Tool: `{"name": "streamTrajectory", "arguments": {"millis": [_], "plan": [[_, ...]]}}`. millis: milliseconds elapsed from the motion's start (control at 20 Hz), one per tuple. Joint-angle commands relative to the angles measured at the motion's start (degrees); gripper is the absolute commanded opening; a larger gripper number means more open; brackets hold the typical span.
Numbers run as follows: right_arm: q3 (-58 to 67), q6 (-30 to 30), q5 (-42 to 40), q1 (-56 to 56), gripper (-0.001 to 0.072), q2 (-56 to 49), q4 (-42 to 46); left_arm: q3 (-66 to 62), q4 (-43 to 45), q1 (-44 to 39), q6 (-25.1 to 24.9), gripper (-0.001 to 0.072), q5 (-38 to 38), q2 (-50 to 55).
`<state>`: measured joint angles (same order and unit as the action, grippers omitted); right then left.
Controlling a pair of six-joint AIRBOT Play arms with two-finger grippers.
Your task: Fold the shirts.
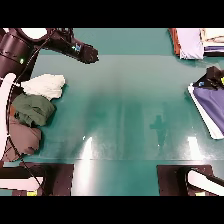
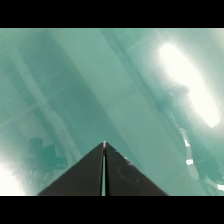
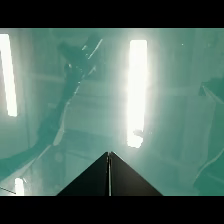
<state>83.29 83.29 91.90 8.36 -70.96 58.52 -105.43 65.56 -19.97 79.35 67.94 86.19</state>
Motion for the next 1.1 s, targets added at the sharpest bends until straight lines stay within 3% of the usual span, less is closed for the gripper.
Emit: {"name": "streamTrajectory", "arguments": {"millis": [0,800,1050], "plan": [[-0.02,-0.02,0.02,-0.02,0.0018,0.04,-0.04,0.02,0.02,-0.04,-0.07,0.0029,-0.02,-0.02],[-0.02,-0.02,2.36,-0.02,0.0018,0.04,-0.02,0.00,0.11,-0.02,-0.02,0.0029,-2.51,-0.02],[-0.02,-0.02,2.49,-0.02,0.0018,0.04,-0.02,0.02,10.25,11.67,4.85,0.0029,8.90,-0.39]]}}
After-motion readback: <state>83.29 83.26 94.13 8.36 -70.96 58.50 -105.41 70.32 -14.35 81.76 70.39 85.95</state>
